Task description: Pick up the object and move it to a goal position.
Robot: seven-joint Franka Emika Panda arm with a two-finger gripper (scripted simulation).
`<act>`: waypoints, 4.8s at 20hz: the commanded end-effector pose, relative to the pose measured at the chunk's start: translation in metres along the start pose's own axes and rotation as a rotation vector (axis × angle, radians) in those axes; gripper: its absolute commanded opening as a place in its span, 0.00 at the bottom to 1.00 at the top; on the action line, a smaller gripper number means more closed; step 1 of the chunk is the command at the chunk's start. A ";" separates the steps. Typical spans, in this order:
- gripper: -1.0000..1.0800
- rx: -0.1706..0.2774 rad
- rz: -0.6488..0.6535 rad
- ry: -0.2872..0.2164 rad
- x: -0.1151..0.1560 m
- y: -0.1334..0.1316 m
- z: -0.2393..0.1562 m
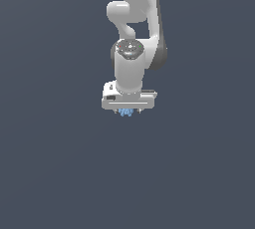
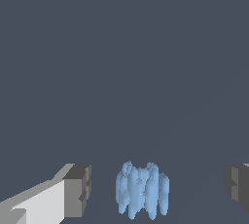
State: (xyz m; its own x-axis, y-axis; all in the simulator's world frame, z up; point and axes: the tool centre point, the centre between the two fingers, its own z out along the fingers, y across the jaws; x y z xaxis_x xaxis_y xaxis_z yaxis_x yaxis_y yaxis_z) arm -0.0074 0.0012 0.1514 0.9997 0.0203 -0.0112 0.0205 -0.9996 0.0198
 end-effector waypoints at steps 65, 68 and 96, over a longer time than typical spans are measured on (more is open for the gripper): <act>0.96 0.012 -1.131 0.014 -0.061 0.006 0.050; 0.96 0.011 -1.213 0.016 -0.066 0.007 0.053; 0.96 0.008 -1.516 0.024 -0.083 0.007 0.074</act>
State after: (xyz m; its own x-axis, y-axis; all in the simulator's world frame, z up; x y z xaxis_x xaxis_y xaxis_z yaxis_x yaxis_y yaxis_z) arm -0.0909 -0.0085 0.0829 0.0344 0.9994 -0.0001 0.9994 -0.0344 0.0006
